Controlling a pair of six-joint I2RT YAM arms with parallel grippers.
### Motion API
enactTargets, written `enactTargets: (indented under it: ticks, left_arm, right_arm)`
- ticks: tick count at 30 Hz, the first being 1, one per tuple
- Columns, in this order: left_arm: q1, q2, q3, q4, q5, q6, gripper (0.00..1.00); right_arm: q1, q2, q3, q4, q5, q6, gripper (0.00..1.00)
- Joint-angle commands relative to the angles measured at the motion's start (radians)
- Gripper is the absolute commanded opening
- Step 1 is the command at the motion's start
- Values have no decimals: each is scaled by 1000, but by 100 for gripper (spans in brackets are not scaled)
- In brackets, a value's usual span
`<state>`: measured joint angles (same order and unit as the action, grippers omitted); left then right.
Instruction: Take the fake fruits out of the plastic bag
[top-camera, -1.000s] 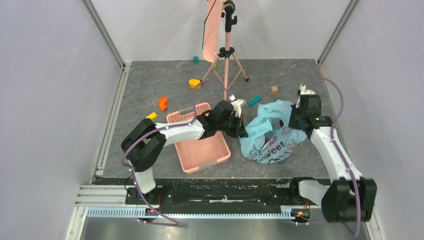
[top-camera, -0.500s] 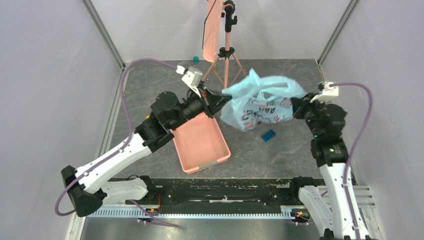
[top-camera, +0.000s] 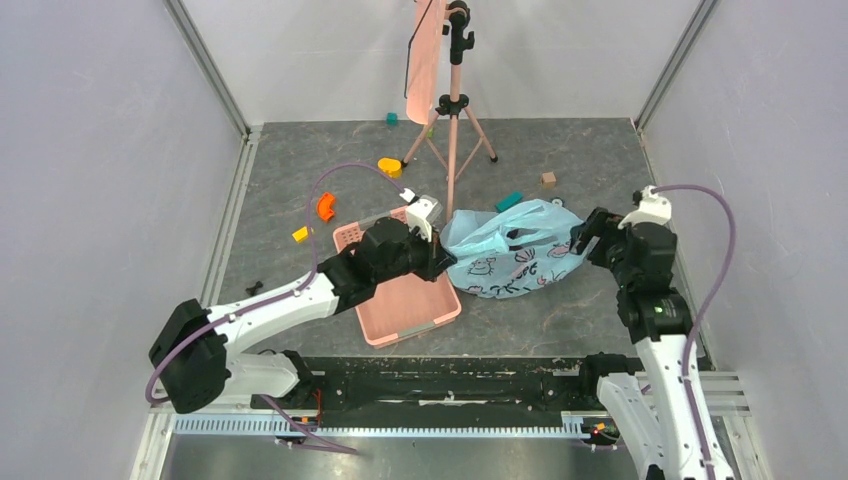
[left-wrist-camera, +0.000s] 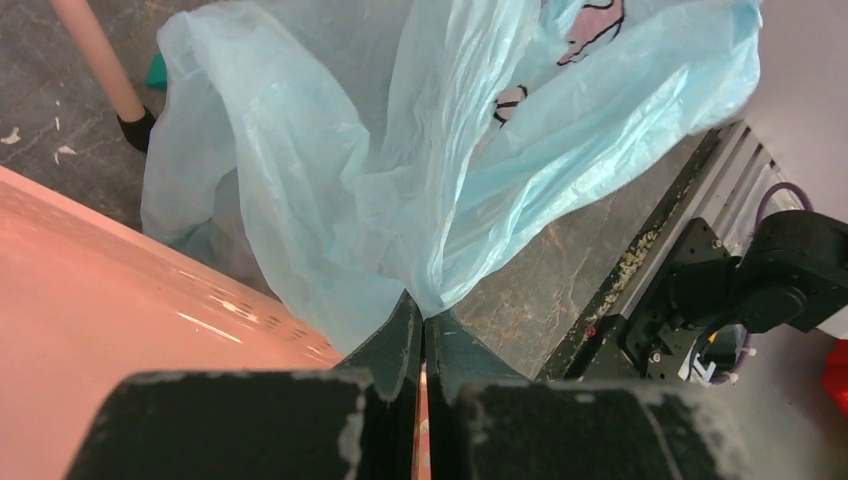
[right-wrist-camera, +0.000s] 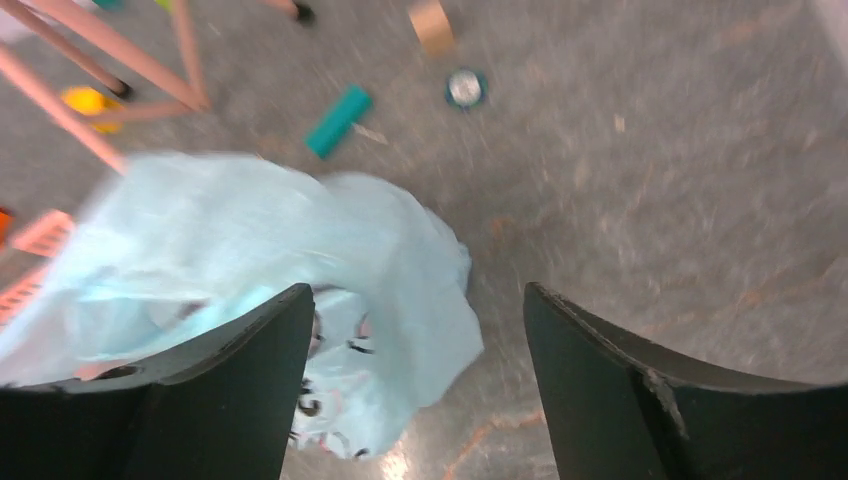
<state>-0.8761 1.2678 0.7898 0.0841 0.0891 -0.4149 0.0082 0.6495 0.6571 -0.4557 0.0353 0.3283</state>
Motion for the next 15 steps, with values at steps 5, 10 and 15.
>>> enactTargets:
  ticks: [5, 10, 15]
  left_arm:
    - [2, -56, 44, 74, 38, 2, 2]
    - [2, -57, 35, 105, 63, -13, 2]
    - [3, -52, 28, 131, 79, -20, 2]
  right_arm:
    - [-1, -57, 319, 1, -294, -73, 75]
    - [-1, 80, 380, -33, -529, -43, 42]
    - [70, 179, 378, -39, -562, -35, 28]
